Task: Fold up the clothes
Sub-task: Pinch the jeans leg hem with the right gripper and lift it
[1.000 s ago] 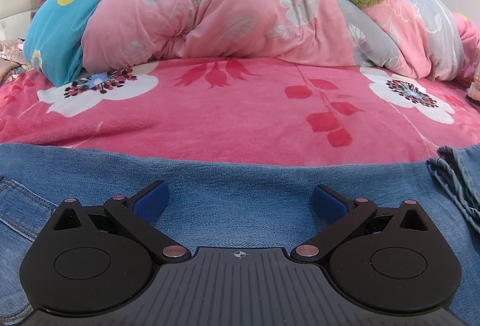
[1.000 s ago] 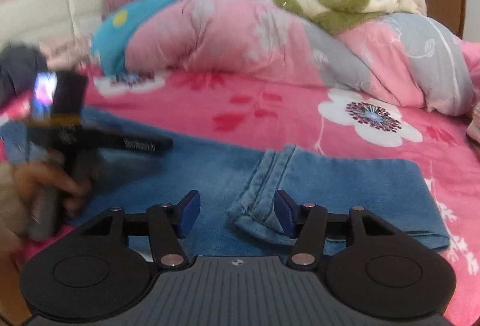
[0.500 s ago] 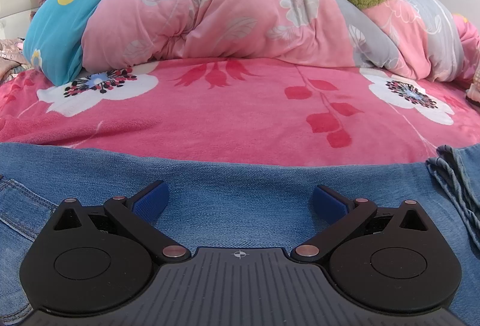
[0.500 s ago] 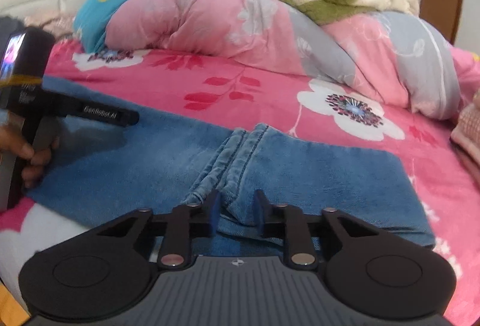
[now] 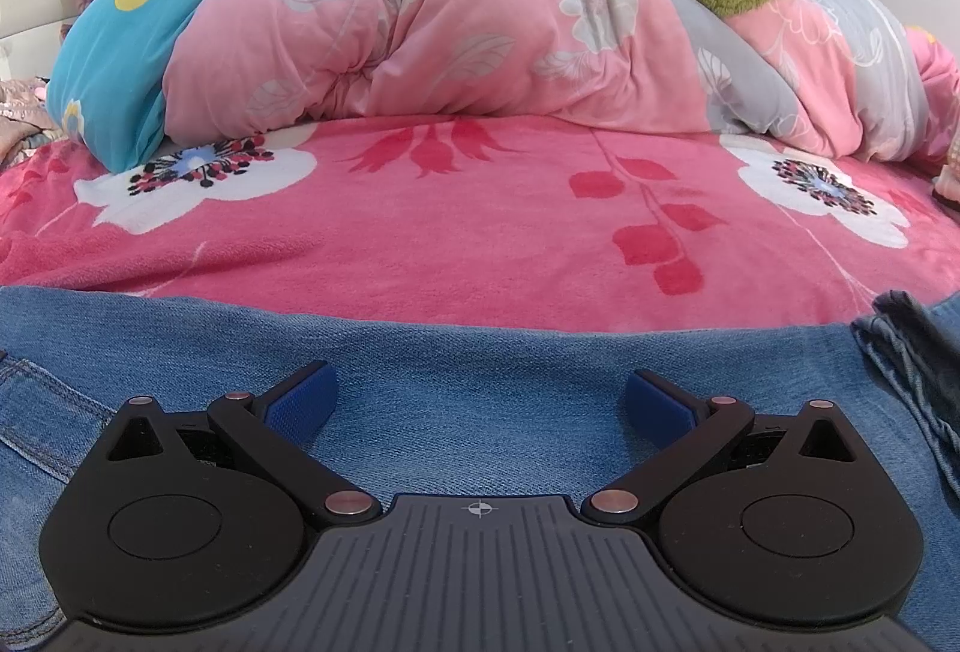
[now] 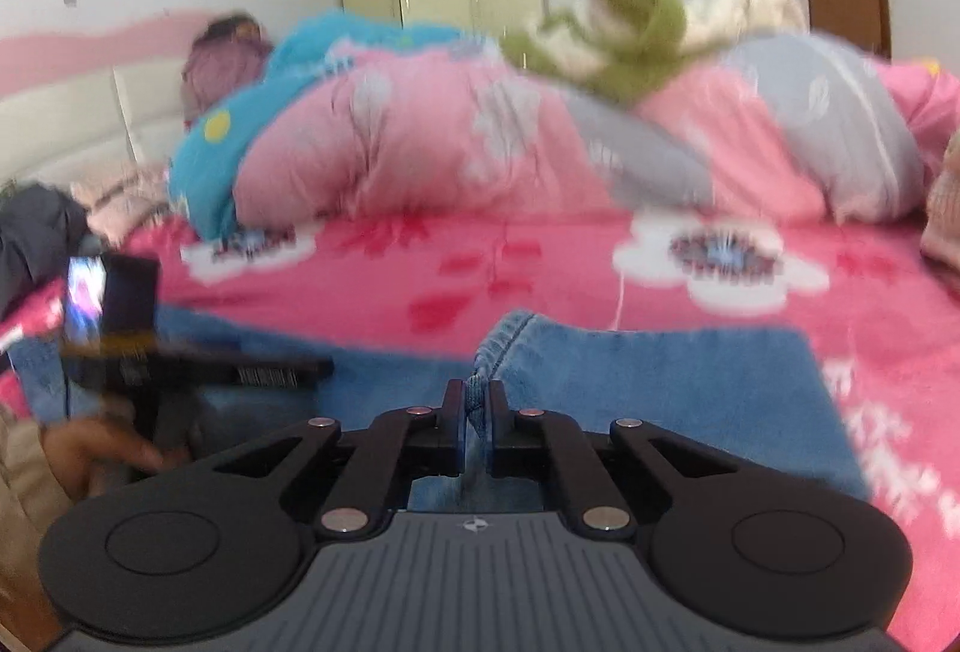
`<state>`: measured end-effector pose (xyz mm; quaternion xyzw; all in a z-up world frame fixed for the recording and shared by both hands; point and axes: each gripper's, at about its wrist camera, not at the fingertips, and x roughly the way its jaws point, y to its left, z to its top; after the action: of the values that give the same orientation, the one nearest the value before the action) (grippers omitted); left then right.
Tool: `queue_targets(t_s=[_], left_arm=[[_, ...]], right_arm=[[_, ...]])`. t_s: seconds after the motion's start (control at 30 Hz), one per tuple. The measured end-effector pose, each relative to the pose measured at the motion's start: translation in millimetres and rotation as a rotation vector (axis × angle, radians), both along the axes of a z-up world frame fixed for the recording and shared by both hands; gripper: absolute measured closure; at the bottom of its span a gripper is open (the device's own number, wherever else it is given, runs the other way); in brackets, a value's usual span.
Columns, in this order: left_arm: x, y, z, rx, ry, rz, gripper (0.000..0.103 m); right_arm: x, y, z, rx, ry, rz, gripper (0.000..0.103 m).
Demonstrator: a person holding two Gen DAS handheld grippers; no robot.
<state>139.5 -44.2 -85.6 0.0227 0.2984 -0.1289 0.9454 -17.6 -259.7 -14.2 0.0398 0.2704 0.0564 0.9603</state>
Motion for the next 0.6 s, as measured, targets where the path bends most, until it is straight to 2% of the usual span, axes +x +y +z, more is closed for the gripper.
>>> queue_targets(t_s=[0.1, 0.33, 0.47, 0.57, 0.6], left_arm=[[0, 0, 0, 0.002, 0.000, 0.000, 0.000], [0, 0, 0, 0.004, 0.000, 0.000, 0.000], [0, 0, 0, 0.004, 0.000, 0.000, 0.000], [0, 0, 0, 0.005, 0.000, 0.001, 0.000], [0, 0, 0, 0.005, 0.000, 0.001, 0.000]], right_arm=[[1, 0, -15, 0.011, 0.042, -0.006, 0.098], [-13, 10, -6, 0.002, -0.002, 0.033, 0.098], [-9, 13, -26, -0.008, 0.043, 0.023, 0.097], [-9, 11, -31, 0.003, 0.067, 0.010, 0.089], [-11, 9, -28, 0.005, 0.066, 0.004, 0.081]])
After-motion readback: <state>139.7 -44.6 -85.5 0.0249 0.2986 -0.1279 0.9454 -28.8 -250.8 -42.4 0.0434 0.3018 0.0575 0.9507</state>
